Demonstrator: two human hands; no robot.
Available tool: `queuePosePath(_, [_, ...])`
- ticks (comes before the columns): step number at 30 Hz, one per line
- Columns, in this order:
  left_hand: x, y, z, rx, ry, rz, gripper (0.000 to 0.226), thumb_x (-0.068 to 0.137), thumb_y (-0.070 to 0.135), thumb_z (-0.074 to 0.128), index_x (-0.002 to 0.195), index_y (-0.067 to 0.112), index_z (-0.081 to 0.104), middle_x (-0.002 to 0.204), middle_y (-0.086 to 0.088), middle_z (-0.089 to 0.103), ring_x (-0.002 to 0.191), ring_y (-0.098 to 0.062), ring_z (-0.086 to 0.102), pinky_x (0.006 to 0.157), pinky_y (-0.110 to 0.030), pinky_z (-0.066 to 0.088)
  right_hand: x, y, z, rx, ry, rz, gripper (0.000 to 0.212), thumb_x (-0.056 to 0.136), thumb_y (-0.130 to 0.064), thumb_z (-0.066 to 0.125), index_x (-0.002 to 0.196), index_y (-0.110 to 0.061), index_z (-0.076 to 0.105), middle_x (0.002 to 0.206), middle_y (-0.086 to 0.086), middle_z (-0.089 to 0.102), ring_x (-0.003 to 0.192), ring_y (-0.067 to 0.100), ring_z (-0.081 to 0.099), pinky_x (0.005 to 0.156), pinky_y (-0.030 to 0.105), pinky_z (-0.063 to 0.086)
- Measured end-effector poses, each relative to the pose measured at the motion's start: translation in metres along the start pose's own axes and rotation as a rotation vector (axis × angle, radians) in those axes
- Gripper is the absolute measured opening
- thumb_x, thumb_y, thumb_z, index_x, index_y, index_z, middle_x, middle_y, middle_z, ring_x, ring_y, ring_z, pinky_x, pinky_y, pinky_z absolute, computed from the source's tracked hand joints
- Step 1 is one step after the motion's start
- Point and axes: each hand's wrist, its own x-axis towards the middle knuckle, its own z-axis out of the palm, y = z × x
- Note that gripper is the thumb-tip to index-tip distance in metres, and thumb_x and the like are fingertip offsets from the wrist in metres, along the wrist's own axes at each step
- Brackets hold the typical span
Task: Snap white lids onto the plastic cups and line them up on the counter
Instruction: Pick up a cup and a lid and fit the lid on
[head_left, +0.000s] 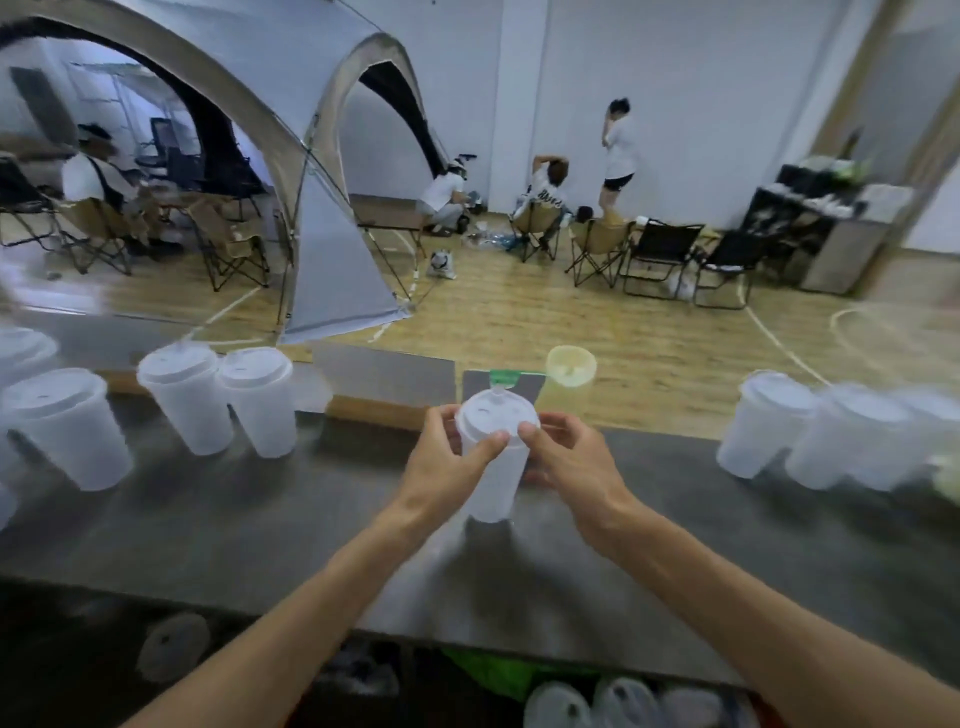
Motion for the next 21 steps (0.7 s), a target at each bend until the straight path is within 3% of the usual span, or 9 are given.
queuePosePath(4, [0.009,0.011,0.102,-0.031,-0.101,-0.015,0.035,0.097,0.039,0.062,0.121,0.018,0.049,0.120,0.000,0.064,0.108,-0.015,0.063,0.097,-0.041,0.053,0.003,0.007,-0.096,0.008,0.131,0.008,0.037,0.093,-0.027,0.071,0.125,-0.010,0.061,0.117,0.005,0.071,0.107,0.020,0.069,0.091,0.044,0.060])
queuePosePath(9, [0.014,0.018,0.179,-0.003,-0.134,-0.037,0.034,0.100,0.034,0.057,0.125,0.012,0.049,0.122,-0.006,0.064,0.110,-0.022,0.063,0.099,-0.044,0.050,0.010,0.023,-0.164,0.018,0.210,0.014,0.025,0.093,-0.027,0.071,0.114,-0.019,0.060,0.115,0.000,0.068,0.105,0.013,0.067,0.080,0.029,0.062])
queuePosePath(13, [0.018,0.014,0.206,0.042,-0.125,-0.013,0.033,0.098,0.032,0.053,0.126,0.016,0.047,0.123,-0.005,0.062,0.107,-0.022,0.061,0.093,-0.040,0.051,0.018,0.035,-0.188,0.046,0.202,0.032,0.030,0.093,-0.027,0.072,0.118,-0.016,0.061,0.117,0.001,0.068,0.106,0.015,0.068,0.073,0.026,0.062])
queuePosePath(16, [0.018,0.012,0.213,0.055,-0.128,0.036,0.050,0.086,0.042,0.048,0.131,0.022,0.045,0.125,-0.003,0.059,0.107,-0.019,0.061,0.089,-0.042,0.055,0.025,0.039,-0.196,0.029,0.185,0.044,0.025,0.091,-0.031,0.073,0.112,-0.022,0.062,0.114,-0.002,0.068,0.104,0.013,0.068,0.067,0.022,0.060])
queuePosePath(19, [0.018,0.006,0.214,0.102,-0.106,0.132,0.049,0.084,0.046,0.046,0.131,0.033,0.047,0.123,0.000,0.058,0.107,-0.016,0.061,0.085,-0.037,0.055,0.037,0.037,-0.197,0.009,0.176,0.101,0.015,0.095,-0.034,0.067,0.105,-0.023,0.063,0.112,-0.002,0.069,0.102,0.014,0.067,0.070,0.027,0.061])
queuePosePath(21, [0.017,0.004,0.215,0.108,-0.095,0.162,0.047,0.082,0.051,0.045,0.126,0.037,0.052,0.122,0.000,0.060,0.105,-0.013,0.061,0.080,-0.030,0.053,0.046,0.030,-0.196,0.015,0.146,0.166,0.022,0.097,-0.038,0.063,0.108,-0.018,0.065,0.110,-0.001,0.071,0.102,0.016,0.068,0.076,0.032,0.061])
